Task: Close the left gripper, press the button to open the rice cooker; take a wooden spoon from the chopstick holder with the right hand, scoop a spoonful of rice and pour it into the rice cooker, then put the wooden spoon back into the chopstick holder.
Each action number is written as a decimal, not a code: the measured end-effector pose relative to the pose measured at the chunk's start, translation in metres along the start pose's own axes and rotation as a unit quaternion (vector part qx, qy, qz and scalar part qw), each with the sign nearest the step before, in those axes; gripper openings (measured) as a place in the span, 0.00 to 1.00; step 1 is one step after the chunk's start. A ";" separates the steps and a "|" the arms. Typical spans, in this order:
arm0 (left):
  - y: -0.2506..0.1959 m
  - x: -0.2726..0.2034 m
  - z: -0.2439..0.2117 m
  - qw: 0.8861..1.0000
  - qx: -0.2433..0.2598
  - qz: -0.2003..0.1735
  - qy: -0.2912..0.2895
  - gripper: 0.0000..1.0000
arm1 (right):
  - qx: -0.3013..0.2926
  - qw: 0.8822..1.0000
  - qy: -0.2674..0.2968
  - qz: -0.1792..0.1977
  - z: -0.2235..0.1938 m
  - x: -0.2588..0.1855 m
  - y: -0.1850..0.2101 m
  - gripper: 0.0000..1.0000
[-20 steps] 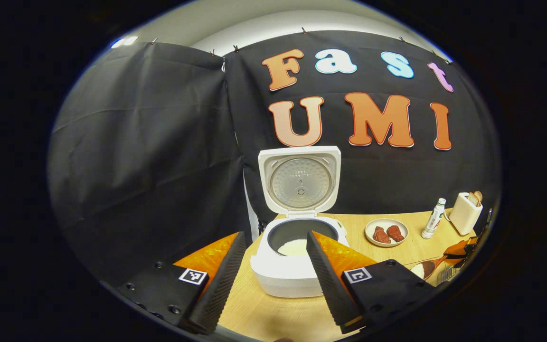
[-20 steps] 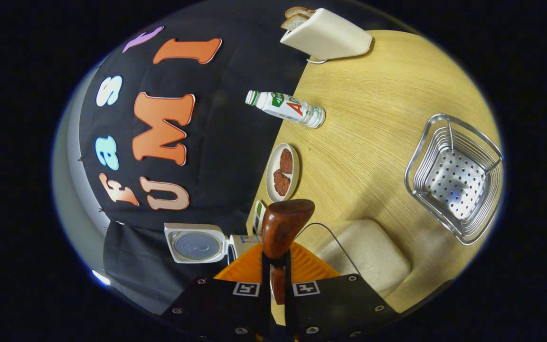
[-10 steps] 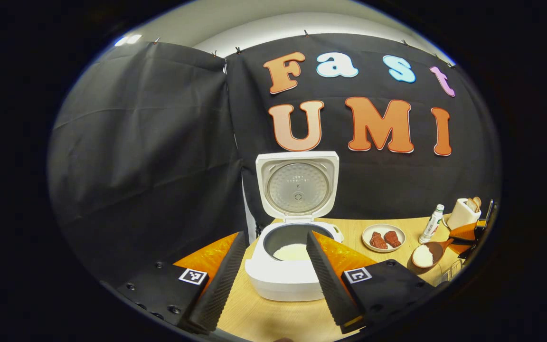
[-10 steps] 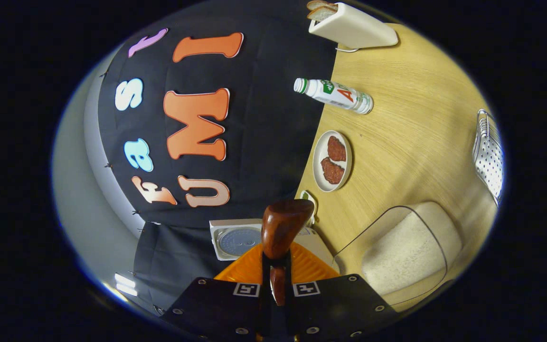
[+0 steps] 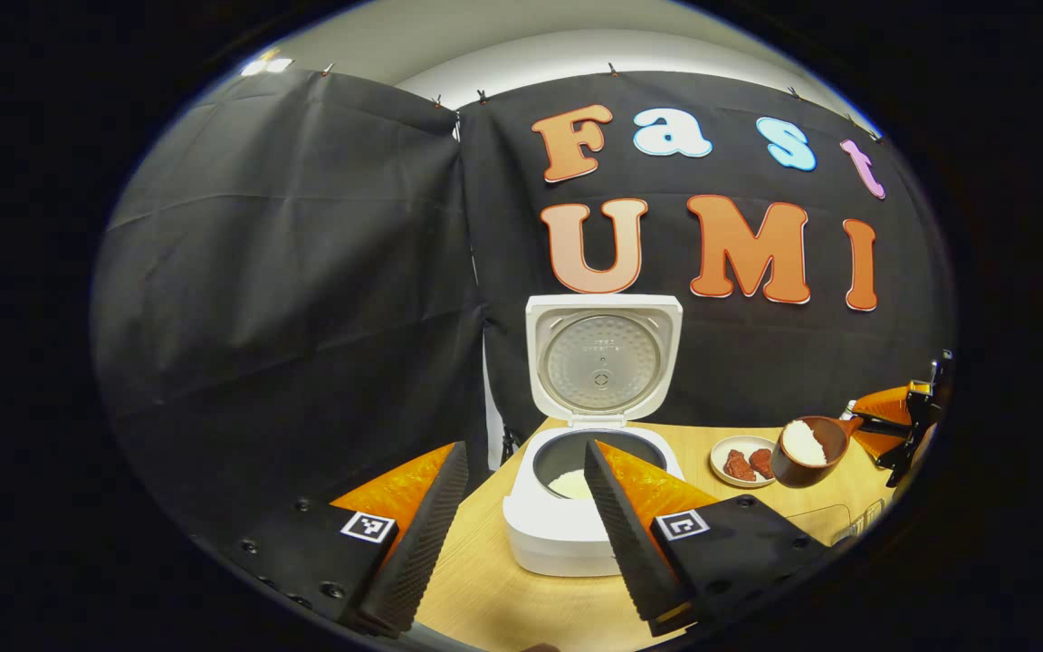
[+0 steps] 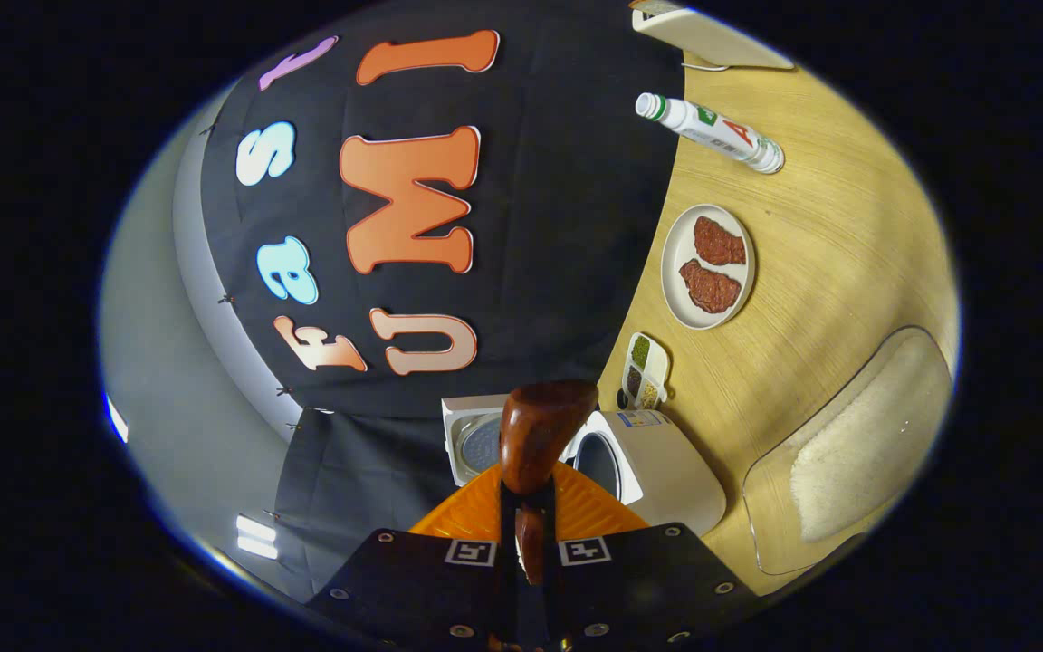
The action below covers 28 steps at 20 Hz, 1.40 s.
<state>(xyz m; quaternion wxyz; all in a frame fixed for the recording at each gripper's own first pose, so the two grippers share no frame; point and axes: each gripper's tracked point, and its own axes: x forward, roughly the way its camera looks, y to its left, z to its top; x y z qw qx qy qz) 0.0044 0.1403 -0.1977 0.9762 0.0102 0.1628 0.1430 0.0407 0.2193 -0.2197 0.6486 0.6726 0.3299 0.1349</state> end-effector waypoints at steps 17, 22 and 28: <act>0.086 0.002 -0.006 0.999 0.026 0.031 -0.019 0.95 | -0.074 0.996 -0.020 -0.049 -0.055 0.154 0.028 0.11; 0.089 -0.008 -0.017 0.999 0.008 0.043 -0.006 0.95 | -0.164 0.983 -0.016 -0.083 -0.064 0.185 0.020 0.11; 0.098 -0.007 -0.031 0.998 0.001 0.060 0.019 0.96 | -0.288 0.950 -0.014 -0.120 -0.073 0.212 0.008 0.11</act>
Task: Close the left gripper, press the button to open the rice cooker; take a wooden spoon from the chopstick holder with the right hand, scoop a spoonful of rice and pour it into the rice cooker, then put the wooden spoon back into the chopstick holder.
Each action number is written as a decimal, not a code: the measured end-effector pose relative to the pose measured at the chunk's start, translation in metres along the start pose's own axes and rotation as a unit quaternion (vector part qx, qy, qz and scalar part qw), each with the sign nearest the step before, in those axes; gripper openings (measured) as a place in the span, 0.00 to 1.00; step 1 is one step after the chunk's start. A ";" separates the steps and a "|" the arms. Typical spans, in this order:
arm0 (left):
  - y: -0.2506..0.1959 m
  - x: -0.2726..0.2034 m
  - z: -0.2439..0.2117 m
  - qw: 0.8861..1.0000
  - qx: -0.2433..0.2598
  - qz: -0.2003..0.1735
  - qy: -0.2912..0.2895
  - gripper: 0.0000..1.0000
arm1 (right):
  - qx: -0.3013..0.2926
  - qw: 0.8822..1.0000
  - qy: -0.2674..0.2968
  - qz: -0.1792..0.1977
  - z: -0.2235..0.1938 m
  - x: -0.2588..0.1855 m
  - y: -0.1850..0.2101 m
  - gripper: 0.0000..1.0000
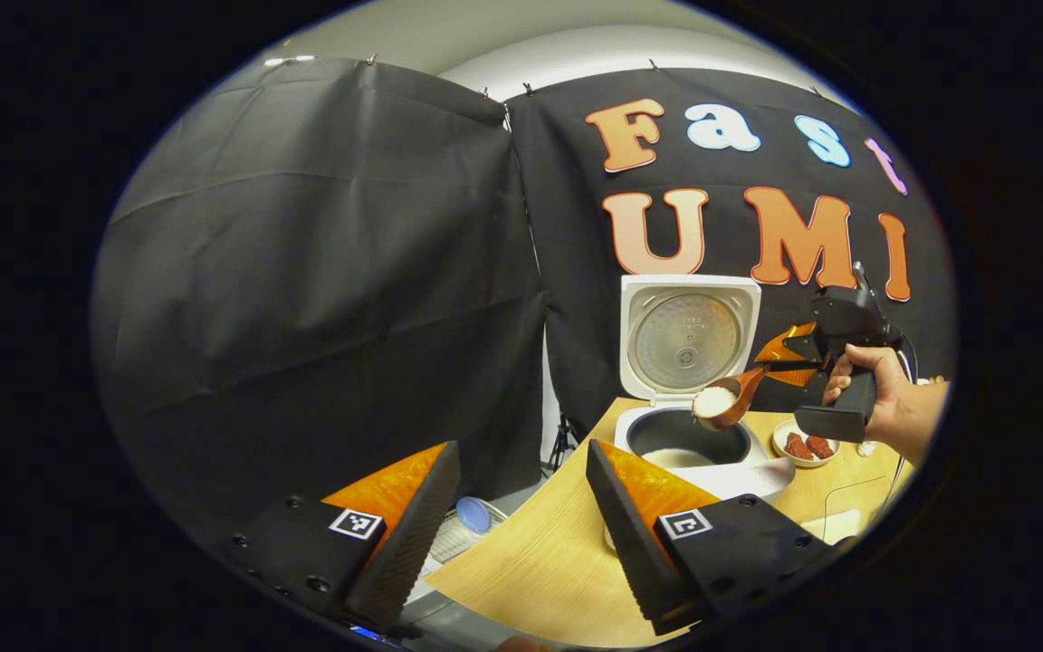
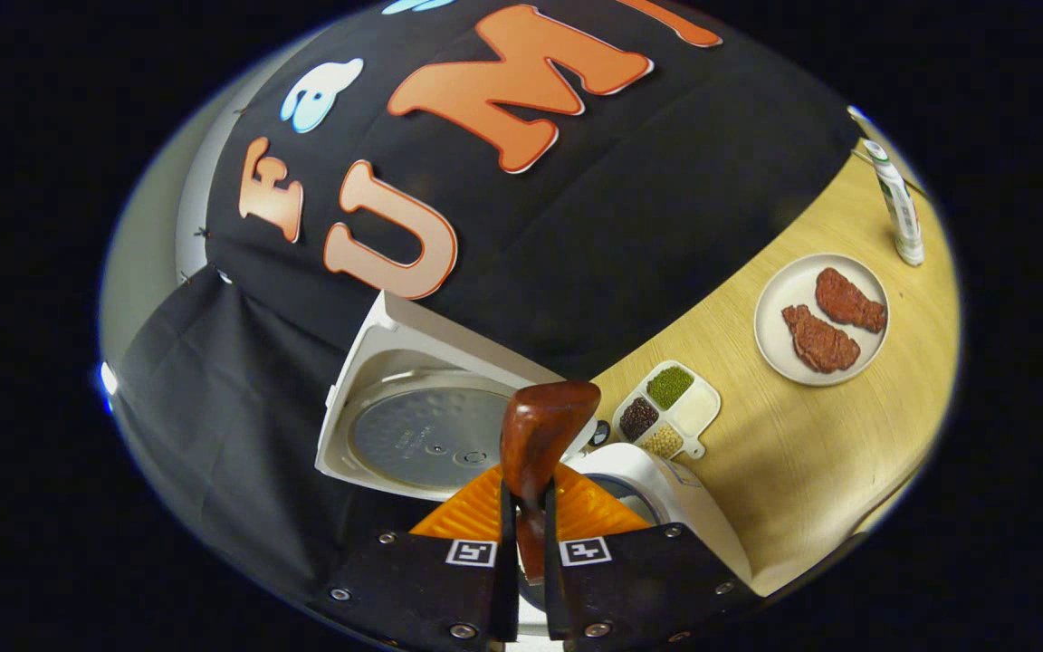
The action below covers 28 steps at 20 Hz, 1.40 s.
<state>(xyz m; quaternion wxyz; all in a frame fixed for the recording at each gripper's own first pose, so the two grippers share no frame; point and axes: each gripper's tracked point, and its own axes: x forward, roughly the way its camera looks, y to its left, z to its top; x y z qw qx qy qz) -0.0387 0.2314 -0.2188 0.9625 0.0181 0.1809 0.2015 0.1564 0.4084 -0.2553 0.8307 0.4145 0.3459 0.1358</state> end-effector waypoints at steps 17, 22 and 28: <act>0.002 0.012 -0.017 1.000 0.006 -0.003 0.023 0.95 | -0.264 0.962 -0.066 0.006 0.012 0.013 0.060 0.11; 0.005 0.016 -0.013 1.000 0.004 0.002 0.023 0.95 | -0.333 0.939 -0.083 0.009 0.018 0.007 0.066 0.11; -0.002 0.016 -0.013 1.000 0.009 -0.003 0.020 0.95 | -0.432 0.896 -0.102 0.021 0.017 -0.007 0.078 0.11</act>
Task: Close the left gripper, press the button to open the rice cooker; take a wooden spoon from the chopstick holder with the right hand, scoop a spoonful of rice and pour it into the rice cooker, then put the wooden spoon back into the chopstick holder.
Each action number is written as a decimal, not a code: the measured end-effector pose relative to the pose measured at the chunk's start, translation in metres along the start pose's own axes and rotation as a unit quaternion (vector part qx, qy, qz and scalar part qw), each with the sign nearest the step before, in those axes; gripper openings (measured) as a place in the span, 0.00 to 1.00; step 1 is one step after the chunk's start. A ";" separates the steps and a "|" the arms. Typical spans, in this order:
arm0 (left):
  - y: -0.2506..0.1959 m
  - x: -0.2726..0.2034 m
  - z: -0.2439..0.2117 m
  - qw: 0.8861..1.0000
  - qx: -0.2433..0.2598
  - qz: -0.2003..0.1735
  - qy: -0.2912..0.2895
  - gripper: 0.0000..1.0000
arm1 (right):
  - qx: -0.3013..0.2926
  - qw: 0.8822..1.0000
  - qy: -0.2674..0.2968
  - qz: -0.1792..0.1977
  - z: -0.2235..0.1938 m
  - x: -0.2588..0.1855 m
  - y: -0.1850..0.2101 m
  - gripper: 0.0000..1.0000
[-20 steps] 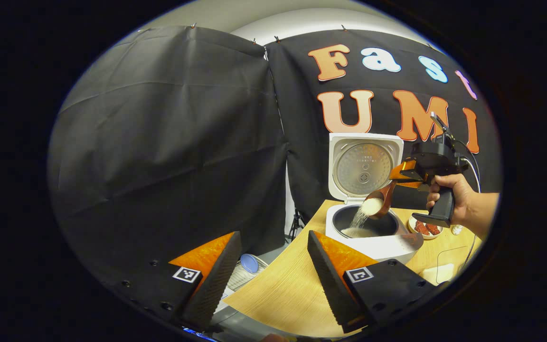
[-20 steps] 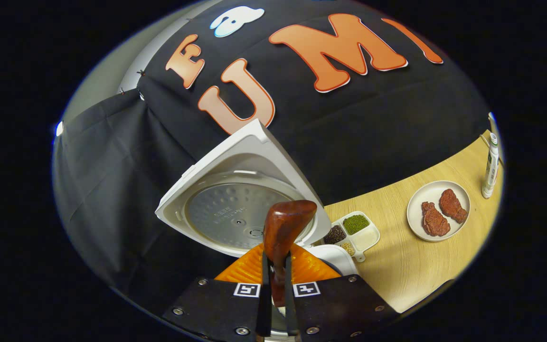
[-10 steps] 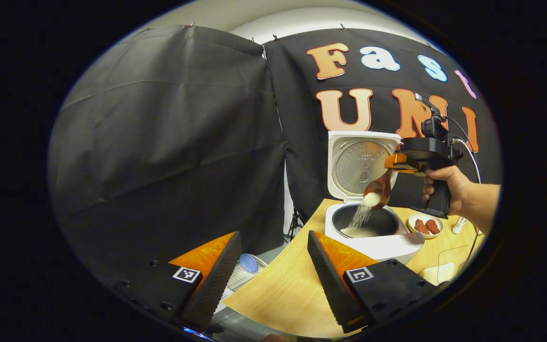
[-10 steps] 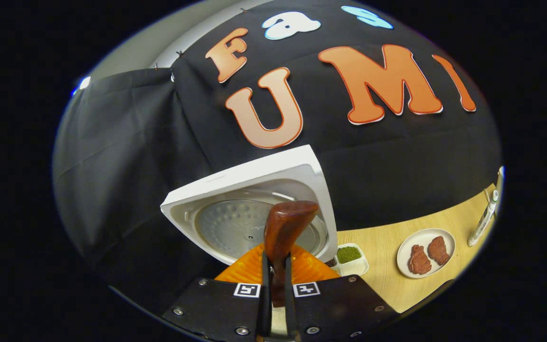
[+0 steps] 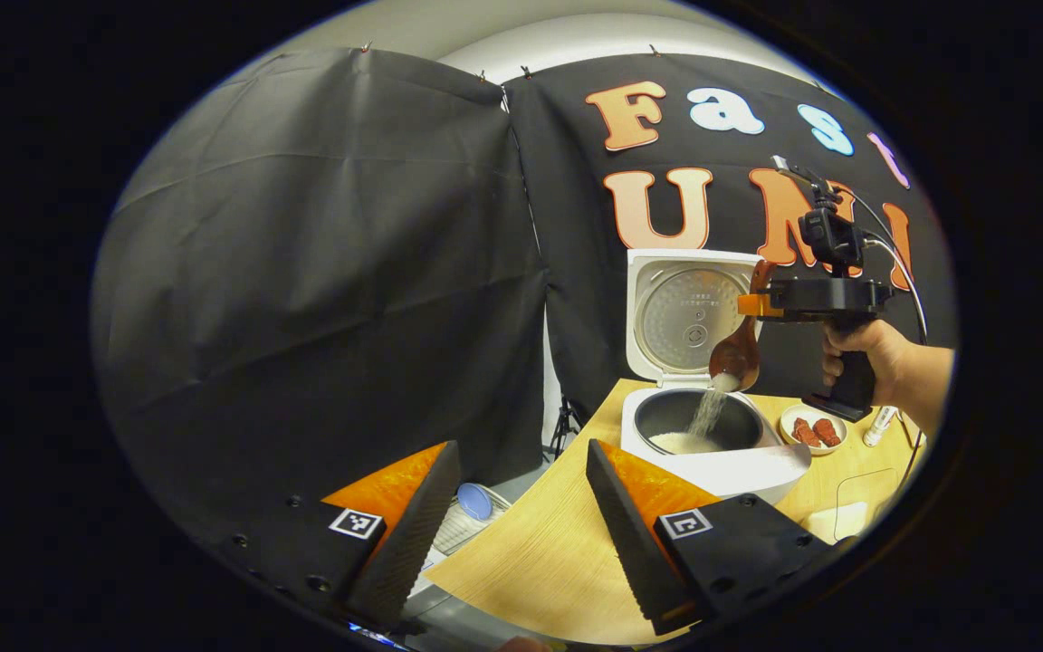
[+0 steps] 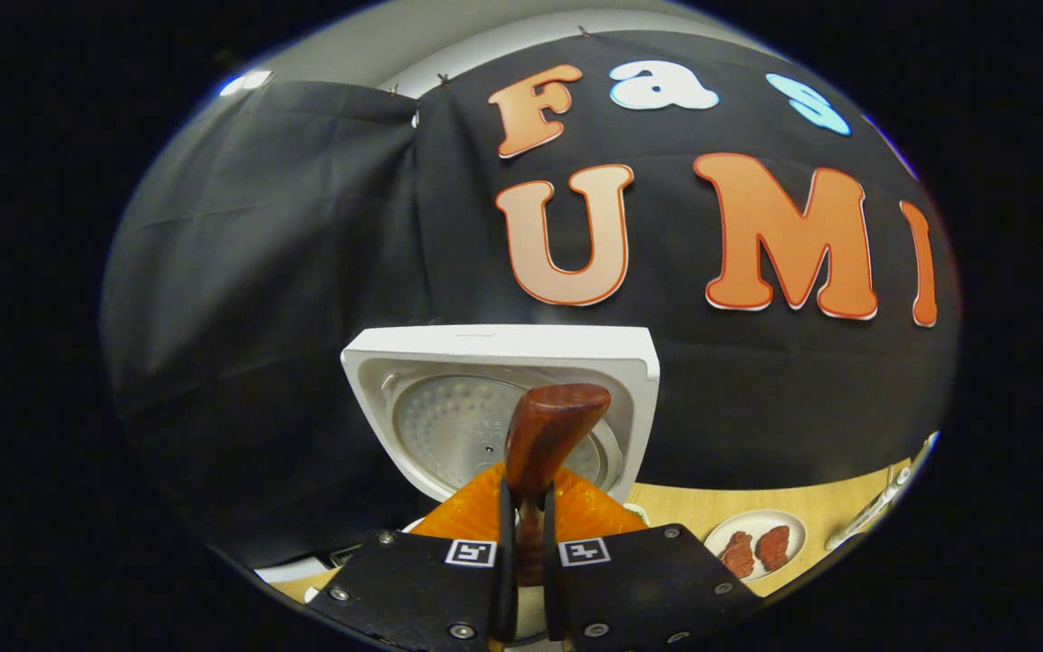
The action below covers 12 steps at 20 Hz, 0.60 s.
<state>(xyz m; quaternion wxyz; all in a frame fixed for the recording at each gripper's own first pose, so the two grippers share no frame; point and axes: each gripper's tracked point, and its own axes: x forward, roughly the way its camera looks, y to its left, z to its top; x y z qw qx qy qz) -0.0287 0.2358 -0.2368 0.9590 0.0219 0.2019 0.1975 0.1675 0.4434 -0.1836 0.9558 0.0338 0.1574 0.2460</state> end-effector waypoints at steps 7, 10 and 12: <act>-0.006 -0.008 0.000 1.000 0.004 -0.003 -0.006 0.95 | -0.112 0.993 -0.029 0.026 0.010 -0.020 0.017 0.11; -0.007 -0.009 0.004 1.000 0.007 -0.003 -0.009 0.95 | -0.150 0.986 -0.046 0.047 0.015 -0.031 0.029 0.11; -0.010 -0.011 0.007 1.000 0.009 -0.003 -0.011 0.95 | -0.159 0.984 -0.051 0.062 0.018 -0.040 0.034 0.11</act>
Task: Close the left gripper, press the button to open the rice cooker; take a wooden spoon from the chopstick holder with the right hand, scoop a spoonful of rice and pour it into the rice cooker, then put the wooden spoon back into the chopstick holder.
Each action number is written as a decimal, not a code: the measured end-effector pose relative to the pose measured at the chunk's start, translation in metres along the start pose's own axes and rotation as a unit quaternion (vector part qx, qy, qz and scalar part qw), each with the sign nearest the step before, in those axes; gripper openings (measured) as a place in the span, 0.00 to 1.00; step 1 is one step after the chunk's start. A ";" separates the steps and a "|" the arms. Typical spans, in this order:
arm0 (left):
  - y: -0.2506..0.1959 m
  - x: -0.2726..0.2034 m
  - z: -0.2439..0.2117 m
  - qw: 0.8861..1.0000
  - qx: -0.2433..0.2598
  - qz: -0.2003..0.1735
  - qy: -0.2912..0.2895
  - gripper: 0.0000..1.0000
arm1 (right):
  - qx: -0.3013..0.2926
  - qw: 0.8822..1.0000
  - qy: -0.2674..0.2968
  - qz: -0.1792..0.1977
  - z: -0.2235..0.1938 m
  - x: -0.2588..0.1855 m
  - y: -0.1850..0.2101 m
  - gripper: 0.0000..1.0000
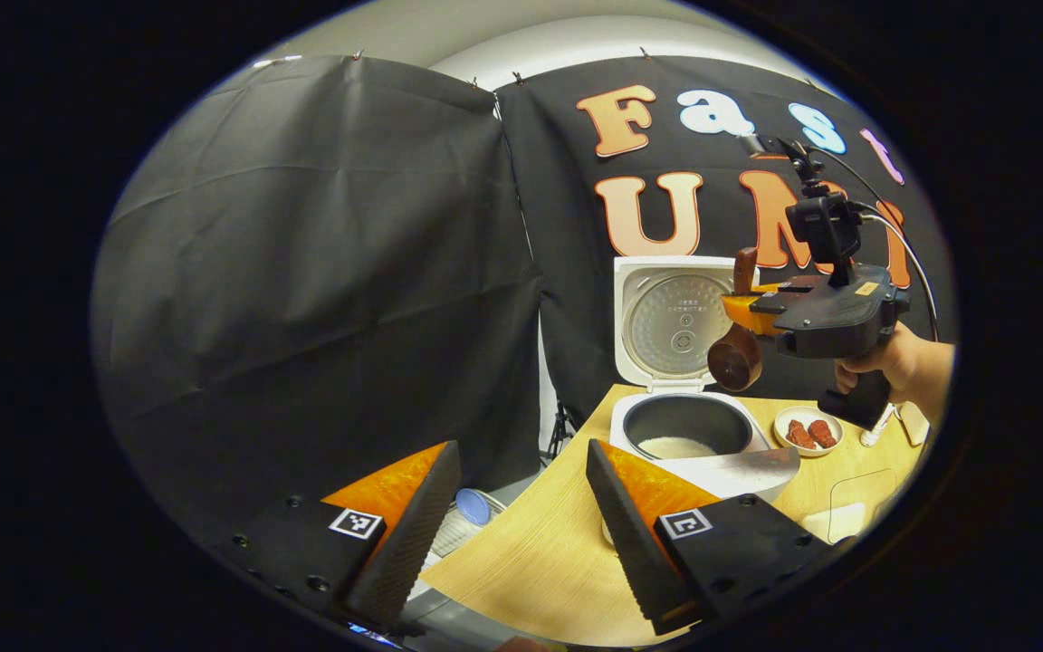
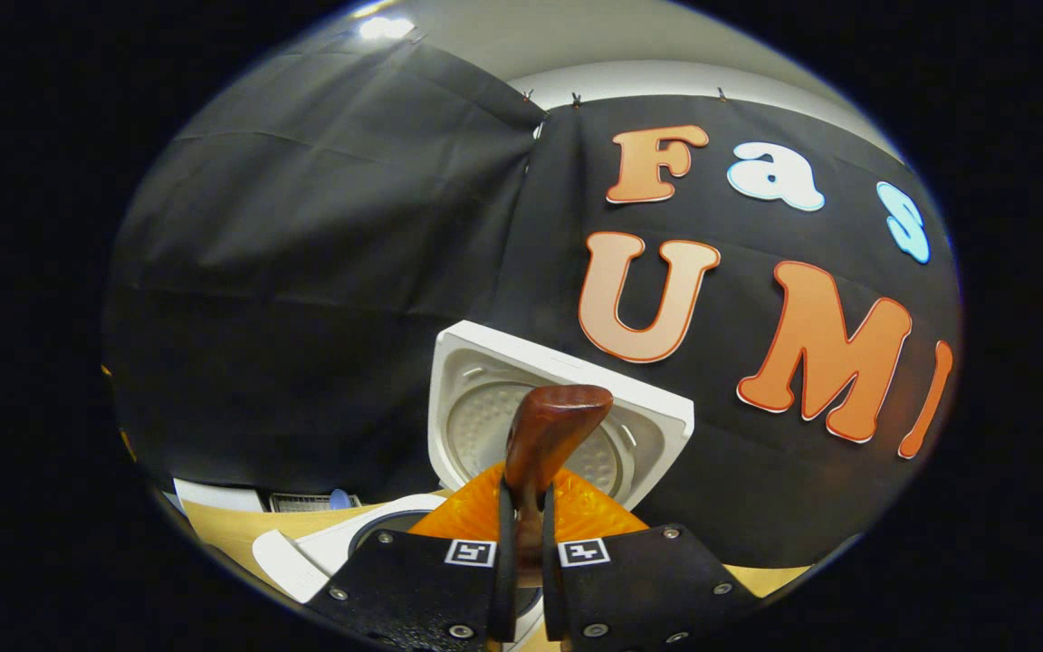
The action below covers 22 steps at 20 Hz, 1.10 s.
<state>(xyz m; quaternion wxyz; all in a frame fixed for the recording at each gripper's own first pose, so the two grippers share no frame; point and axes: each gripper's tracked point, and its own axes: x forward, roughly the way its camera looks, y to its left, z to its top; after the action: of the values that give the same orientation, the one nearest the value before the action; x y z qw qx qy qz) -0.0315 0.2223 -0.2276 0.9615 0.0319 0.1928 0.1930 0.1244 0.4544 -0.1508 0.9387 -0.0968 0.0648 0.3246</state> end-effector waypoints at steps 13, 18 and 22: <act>-0.053 -0.020 0.012 0.999 0.014 -0.030 -0.013 0.95 | 0.186 0.982 0.007 -0.024 0.001 -0.107 -0.094 0.11; -0.110 -0.024 0.024 0.996 0.032 -0.076 -0.022 0.95 | 0.197 0.974 0.038 -0.103 -0.047 -0.187 -0.162 0.11; -0.153 -0.028 0.037 0.992 0.043 -0.112 -0.033 0.96 | 0.221 0.955 0.077 -0.183 -0.102 -0.263 -0.220 0.11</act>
<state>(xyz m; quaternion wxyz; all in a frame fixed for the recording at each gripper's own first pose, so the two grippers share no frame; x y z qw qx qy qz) 0.0141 0.0712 -0.2043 0.9807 0.0574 0.1714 0.0749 0.0499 0.1053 -0.1707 0.9721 0.0778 0.1878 0.1169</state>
